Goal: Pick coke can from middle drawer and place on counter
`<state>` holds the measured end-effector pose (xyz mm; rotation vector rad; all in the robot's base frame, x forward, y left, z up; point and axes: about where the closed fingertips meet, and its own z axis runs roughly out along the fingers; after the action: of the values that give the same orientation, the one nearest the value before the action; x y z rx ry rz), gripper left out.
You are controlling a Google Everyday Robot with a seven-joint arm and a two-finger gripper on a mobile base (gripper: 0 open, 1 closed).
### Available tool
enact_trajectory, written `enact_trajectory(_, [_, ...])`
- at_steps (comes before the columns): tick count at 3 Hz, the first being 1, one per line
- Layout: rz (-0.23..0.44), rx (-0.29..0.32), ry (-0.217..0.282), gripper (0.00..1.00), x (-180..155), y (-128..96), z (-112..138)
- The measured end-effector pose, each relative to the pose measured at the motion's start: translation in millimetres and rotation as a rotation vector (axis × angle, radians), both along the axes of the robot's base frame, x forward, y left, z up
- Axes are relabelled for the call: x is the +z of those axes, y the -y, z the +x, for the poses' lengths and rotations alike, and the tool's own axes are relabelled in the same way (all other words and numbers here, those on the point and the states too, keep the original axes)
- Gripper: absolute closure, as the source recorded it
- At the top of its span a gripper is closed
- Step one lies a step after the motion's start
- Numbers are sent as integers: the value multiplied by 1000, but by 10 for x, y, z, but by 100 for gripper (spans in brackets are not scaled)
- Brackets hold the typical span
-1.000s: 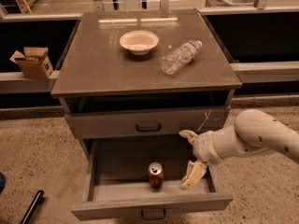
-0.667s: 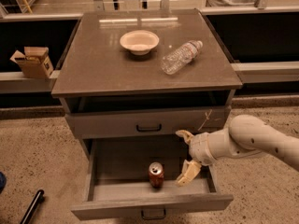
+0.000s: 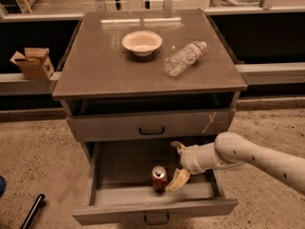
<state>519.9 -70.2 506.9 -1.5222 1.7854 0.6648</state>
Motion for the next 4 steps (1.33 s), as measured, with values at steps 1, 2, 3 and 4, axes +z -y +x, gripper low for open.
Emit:
enact_trajectory(1, [47, 6, -18, 19, -356, -129, 111])
enact_trajectory(2, [90, 24, -37, 42, -642, -310, 170])
enact_trajectory(3, [119, 45, -52, 64, -846, -466, 192])
enact_trajectory(4, [174, 63, -44, 84, -858, -512, 195])
